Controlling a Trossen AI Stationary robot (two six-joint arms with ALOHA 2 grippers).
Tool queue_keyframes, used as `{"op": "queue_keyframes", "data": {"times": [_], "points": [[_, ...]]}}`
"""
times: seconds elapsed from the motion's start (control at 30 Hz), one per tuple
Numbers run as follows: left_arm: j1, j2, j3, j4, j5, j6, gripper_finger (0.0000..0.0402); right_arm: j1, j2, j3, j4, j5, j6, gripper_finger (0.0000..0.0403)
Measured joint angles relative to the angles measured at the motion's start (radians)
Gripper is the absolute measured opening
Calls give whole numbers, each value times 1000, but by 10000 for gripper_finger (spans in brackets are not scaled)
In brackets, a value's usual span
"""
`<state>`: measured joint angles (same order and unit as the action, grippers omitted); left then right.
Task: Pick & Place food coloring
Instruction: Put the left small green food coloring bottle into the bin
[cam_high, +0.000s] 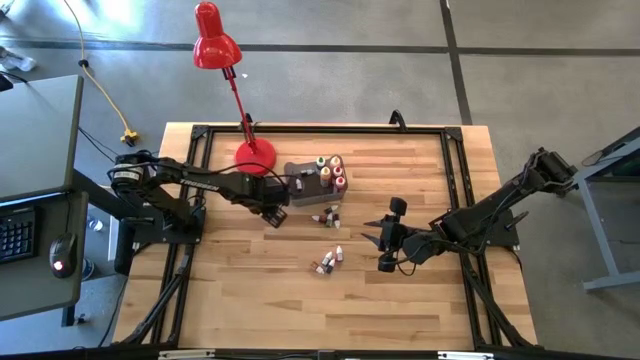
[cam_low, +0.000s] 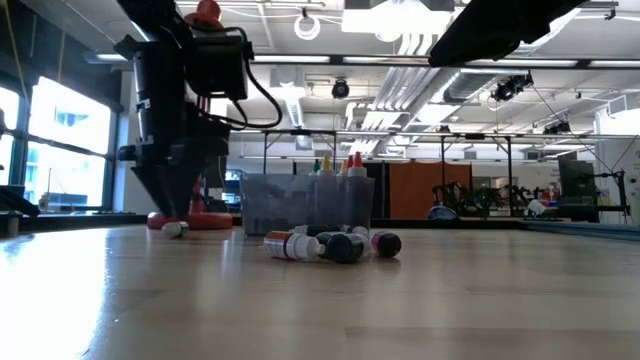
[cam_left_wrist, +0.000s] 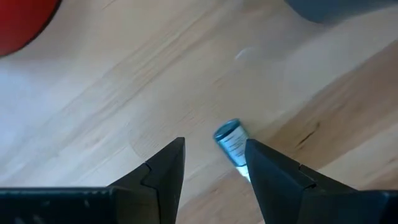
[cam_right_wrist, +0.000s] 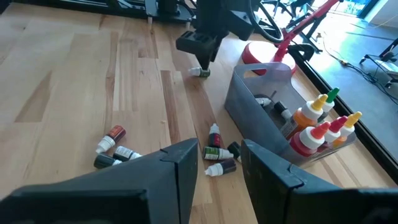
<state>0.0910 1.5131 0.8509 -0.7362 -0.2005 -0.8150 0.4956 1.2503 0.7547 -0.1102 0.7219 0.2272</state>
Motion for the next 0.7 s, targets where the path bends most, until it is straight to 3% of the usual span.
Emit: {"op": "queue_keyframes", "data": {"times": [0.7], "points": [[-55, 109, 3, 33, -25, -183, 165, 0, 0, 0, 4, -2, 0, 116]]}}
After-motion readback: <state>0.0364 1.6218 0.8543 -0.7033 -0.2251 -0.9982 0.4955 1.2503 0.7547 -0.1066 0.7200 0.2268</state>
